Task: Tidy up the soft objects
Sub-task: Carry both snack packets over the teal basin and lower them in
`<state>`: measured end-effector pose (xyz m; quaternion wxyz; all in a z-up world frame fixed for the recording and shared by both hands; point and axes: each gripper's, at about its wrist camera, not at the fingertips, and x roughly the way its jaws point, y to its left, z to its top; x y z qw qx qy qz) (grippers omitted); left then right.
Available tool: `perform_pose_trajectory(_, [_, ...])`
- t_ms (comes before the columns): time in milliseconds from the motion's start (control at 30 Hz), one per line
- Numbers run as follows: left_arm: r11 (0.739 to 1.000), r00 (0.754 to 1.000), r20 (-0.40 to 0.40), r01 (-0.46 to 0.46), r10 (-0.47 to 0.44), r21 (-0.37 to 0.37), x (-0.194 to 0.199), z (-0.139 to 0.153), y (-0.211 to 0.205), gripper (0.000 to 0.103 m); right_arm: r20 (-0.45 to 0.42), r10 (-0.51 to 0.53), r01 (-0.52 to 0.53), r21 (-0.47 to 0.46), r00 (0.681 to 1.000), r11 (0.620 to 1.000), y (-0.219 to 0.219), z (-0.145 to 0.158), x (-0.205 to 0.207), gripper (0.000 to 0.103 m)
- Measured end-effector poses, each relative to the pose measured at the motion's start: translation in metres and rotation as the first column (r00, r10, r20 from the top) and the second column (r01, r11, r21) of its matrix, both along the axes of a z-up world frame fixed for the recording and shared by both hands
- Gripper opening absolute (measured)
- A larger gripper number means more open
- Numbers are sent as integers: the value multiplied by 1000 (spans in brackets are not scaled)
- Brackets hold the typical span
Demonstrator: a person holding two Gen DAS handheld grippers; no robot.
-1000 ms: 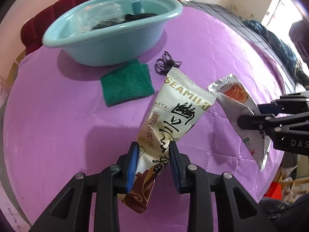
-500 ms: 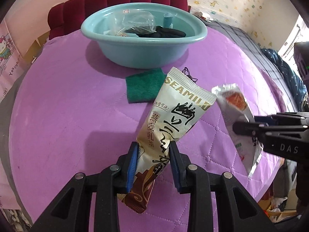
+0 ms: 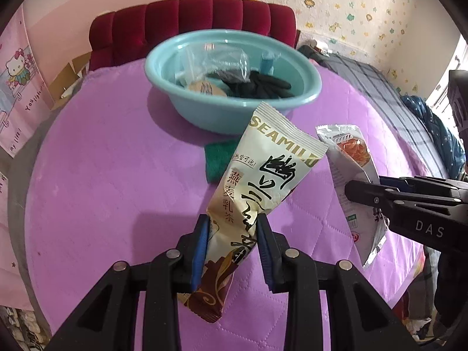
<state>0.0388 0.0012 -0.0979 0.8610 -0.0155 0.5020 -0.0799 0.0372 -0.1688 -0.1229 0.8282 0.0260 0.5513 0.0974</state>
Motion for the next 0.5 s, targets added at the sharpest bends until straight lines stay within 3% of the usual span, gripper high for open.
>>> perform_pose_trajectory(500, [1000,997,80,-20,22,-16,47,40,3,35,94,-5,3,15,996,1000,1,47,30,31])
